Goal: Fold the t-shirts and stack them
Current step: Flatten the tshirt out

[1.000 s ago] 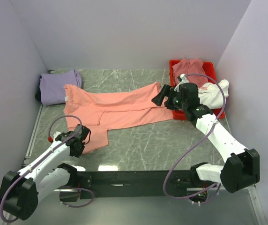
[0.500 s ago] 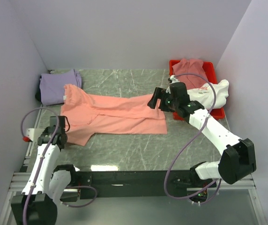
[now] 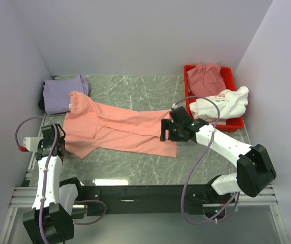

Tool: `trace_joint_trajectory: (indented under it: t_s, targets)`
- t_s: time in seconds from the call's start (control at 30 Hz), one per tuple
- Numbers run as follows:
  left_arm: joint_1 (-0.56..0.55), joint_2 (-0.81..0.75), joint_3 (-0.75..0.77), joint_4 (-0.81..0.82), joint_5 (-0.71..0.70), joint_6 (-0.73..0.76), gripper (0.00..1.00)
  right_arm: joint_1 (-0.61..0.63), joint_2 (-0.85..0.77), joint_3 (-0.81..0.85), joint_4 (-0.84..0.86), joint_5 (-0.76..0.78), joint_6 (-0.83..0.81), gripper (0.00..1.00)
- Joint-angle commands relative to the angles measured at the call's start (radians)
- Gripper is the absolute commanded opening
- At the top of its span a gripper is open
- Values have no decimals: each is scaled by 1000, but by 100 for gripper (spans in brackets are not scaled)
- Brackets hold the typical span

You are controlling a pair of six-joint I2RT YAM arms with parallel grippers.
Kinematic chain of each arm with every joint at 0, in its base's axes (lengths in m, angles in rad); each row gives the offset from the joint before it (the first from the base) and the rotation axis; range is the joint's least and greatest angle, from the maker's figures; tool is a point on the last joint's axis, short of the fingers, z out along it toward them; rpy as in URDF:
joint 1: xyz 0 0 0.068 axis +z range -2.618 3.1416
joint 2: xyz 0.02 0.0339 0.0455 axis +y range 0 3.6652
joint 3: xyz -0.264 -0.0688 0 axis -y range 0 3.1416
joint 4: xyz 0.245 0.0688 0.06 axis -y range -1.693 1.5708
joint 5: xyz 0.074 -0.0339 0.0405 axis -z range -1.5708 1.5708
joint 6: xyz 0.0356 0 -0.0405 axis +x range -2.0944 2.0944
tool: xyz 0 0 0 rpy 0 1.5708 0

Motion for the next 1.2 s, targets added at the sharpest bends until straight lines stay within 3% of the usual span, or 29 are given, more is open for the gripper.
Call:
trace_joint_trajectory:
  t_s: [0.0, 0.2, 0.47, 0.8, 1.17]
  targets:
    - [6, -66, -14, 9, 36, 42, 1, 46, -39, -47, -52, 40, 23, 90]
    - [5, -181, -49, -1, 59, 76, 1, 57, 26, -128, -15, 1, 43, 88]
    - [5, -195, -52, -18, 59, 88, 1, 77, 95, -136, -22, 59, 54, 80]
    - [6, -191, -49, -27, 64, 87, 1, 94, 165, -136, -32, 85, 69, 54]
    - [6, -212, -48, -40, 51, 90, 1, 140, 150, -145, -101, 159, 123, 52]
